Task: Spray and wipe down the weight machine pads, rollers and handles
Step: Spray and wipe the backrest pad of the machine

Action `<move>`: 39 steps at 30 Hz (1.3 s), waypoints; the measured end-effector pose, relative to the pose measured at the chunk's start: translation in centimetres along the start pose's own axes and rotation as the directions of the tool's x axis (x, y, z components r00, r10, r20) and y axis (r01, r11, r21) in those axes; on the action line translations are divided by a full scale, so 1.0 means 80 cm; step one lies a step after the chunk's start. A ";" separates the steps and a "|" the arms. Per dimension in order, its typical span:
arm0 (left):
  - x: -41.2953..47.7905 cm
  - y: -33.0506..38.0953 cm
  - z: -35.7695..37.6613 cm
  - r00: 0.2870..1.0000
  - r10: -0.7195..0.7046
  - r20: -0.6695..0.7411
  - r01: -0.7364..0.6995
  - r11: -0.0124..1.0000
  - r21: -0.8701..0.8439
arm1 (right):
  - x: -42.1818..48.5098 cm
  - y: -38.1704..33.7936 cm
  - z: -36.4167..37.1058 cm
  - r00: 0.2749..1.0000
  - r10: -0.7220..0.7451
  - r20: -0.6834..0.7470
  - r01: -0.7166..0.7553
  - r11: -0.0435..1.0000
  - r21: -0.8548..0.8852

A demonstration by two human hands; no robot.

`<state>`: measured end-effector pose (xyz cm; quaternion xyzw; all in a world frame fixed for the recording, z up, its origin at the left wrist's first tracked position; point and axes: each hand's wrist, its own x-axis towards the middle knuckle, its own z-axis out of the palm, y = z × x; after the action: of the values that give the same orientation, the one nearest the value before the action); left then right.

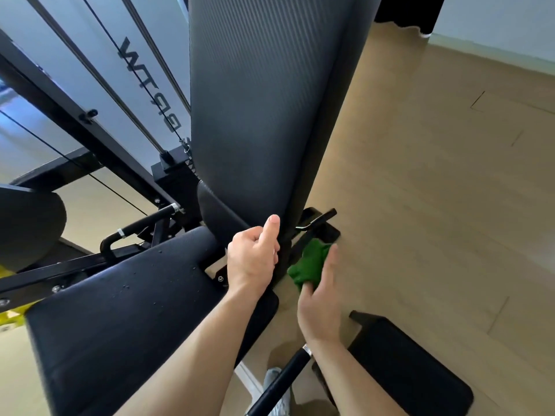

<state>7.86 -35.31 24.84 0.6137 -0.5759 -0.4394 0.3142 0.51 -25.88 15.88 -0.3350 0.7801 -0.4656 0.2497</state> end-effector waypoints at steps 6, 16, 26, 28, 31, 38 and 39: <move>-0.005 -0.009 0.010 0.988 -0.150 0.042 0.150 0.989 0.003 | 0.029 -0.048 -0.064 0.990 0.067 -0.123 -0.047 0.985 0.163; -0.022 -0.061 -0.011 0.979 -0.201 -0.020 0.199 0.976 -0.085 | 0.083 -0.122 0.014 0.943 -0.233 -0.237 0.297 0.910 0.287; 0.007 -0.073 -0.029 0.960 -0.222 -0.170 0.191 0.965 -0.178 | 0.037 -0.032 0.101 0.984 -0.021 -0.175 0.062 0.970 0.237; 0.007 -0.073 -0.026 0.965 -0.208 -0.158 0.186 0.972 -0.146 | 0.058 -0.063 0.084 0.928 -0.011 -0.371 0.134 0.942 0.307; 0.007 -0.076 -0.021 0.977 -0.174 -0.127 0.158 0.979 -0.129 | 0.079 -0.103 0.073 0.907 -0.029 -0.421 0.191 0.917 0.349; 0.011 -0.082 0.001 0.954 -0.283 -0.102 0.262 0.949 -0.177 | 0.052 -0.024 0.092 0.997 0.050 -0.051 -0.048 0.998 0.040; 0.011 -0.089 -0.012 0.932 -0.342 -0.118 0.303 0.916 -0.261 | 0.041 -0.032 0.089 1.000 0.020 -0.003 -0.020 1.000 0.008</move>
<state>11.76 -35.28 18.76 0.6915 -0.3822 -0.5003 0.3542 4.15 -33.21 14.73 -0.3255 0.7821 -0.4666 0.2542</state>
